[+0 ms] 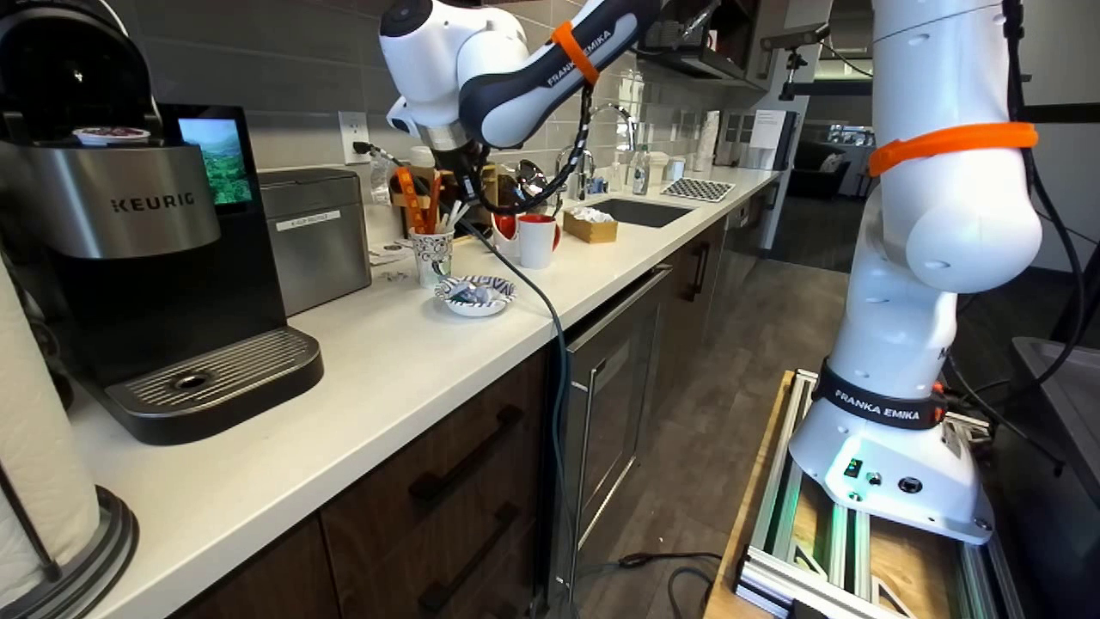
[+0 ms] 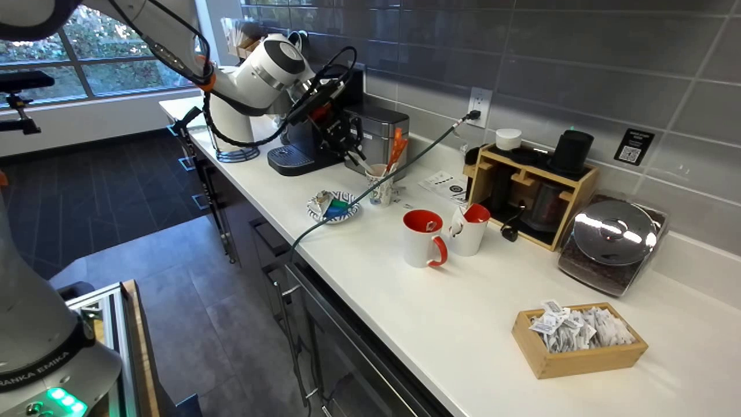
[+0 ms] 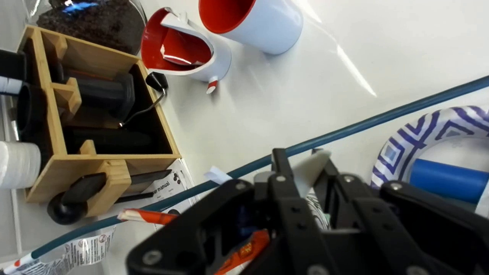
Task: Put the white item in the cup
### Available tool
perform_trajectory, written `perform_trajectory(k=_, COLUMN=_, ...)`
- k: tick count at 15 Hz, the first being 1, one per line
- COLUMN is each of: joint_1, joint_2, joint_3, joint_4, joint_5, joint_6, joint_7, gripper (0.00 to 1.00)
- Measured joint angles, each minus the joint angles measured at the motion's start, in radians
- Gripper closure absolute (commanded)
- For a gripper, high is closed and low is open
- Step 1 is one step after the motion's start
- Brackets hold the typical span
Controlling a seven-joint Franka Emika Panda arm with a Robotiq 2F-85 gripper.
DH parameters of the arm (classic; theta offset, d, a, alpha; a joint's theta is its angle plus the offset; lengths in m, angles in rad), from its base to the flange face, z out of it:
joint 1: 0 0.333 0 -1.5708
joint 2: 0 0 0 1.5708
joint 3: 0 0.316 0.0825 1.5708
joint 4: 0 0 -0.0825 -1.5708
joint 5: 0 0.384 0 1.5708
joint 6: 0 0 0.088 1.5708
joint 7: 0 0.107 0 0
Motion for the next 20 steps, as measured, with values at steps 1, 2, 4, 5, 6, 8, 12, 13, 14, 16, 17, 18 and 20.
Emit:
perform_trajectory(k=1, joint_1=0.000, joint_2=0.010, joint_3=0.002, joint_4=0.009, joint_5=0.000, joint_6=0.000, joint_7=-0.015, gripper=0.95)
perform_trajectory(k=2, joint_1=0.000, joint_2=0.019, joint_3=0.002, joint_4=0.016, joint_5=0.000, joint_6=0.000, joint_7=-0.033, gripper=0.95)
perform_trajectory(k=4, joint_1=-0.001, joint_2=0.033, joint_3=0.002, joint_4=0.026, joint_5=0.000, joint_6=0.000, joint_7=-0.069, gripper=0.95)
perform_trajectory(k=5, joint_1=-0.002, joint_2=0.038, joint_3=0.002, joint_4=0.030, joint_5=0.000, joint_6=0.000, joint_7=-0.086, gripper=0.95)
perform_trajectory(k=6, joint_1=-0.002, joint_2=0.043, joint_3=0.002, joint_4=0.036, joint_5=0.000, joint_6=0.000, joint_7=-0.097, gripper=0.95)
perform_trajectory(k=8, joint_1=-0.002, joint_2=0.050, joint_3=0.003, joint_4=0.049, joint_5=0.000, joint_6=0.000, joint_7=-0.108, gripper=0.95)
perform_trajectory(k=12, joint_1=0.002, joint_2=0.057, joint_3=0.005, joint_4=0.077, joint_5=-0.011, joint_6=0.000, joint_7=-0.112, gripper=0.95)
perform_trajectory(k=13, joint_1=0.007, joint_2=0.062, joint_3=0.010, joint_4=0.084, joint_5=-0.016, joint_6=-0.002, joint_7=-0.112, gripper=0.95)
perform_trajectory(k=14, joint_1=0.014, joint_2=0.068, joint_3=0.015, joint_4=0.091, joint_5=-0.021, joint_6=-0.005, joint_7=-0.112, gripper=0.95)
perform_trajectory(k=16, joint_1=0.031, joint_2=0.084, joint_3=0.019, joint_4=0.104, joint_5=-0.043, joint_6=-0.017, joint_7=-0.112, gripper=0.95)
perform_trajectory(k=17, joint_1=0.035, joint_2=0.091, joint_3=0.019, joint_4=0.109, joint_5=-0.057, joint_6=-0.024, joint_7=-0.112, gripper=0.95)
perform_trajectory(k=18, joint_1=0.035, joint_2=0.097, joint_3=0.018, joint_4=0.113, joint_5=-0.070, joint_6=-0.029, joint_7=-0.112, gripper=0.95)
perform_trajectory(k=20, joint_1=0.034, joint_2=0.108, joint_3=0.012, joint_4=0.123, joint_5=-0.098, joint_6=-0.037, joint_7=-0.112, gripper=0.55)
